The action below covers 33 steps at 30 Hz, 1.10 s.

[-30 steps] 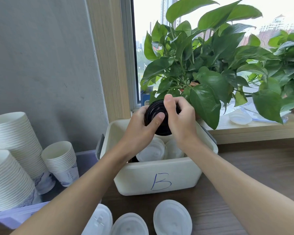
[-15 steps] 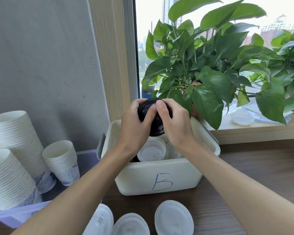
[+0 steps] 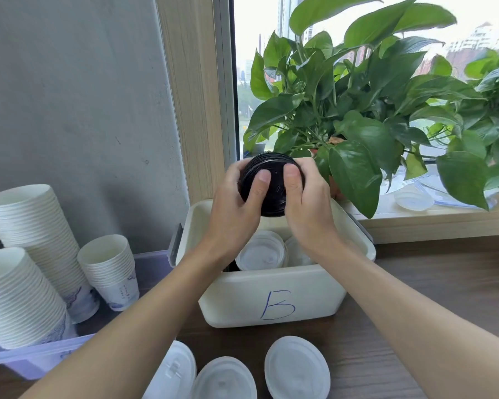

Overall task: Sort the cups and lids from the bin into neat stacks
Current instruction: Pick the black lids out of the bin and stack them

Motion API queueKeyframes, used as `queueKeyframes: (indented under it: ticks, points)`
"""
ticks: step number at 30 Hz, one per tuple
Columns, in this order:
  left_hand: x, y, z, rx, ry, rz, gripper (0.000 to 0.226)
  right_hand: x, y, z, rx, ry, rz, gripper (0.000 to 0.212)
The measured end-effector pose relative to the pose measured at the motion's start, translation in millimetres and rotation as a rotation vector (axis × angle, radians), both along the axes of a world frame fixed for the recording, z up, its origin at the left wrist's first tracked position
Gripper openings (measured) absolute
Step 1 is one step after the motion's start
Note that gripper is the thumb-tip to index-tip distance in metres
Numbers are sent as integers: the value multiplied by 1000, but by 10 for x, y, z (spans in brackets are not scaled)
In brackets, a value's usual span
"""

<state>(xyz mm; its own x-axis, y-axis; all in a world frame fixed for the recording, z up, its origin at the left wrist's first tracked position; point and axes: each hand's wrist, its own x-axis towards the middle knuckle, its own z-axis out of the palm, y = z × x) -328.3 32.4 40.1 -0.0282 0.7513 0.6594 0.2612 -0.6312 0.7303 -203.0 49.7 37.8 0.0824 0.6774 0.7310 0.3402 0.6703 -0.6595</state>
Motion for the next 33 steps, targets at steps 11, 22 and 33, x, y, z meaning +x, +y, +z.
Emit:
queueKeyframes:
  ticks: [11, 22, 33]
  points:
    - [-14, 31, -61, -29, 107, -22, 26, -3, -18, 13, 15, 37, 31, 38]
    - [-9, 1, -54, 26, 107, 35, 22, -20, 21, -22, 35, 28, 29, 34]
    - [-33, 70, -57, -95, 28, -48, 27, 22, -8, 17, -52, 125, 91, 29]
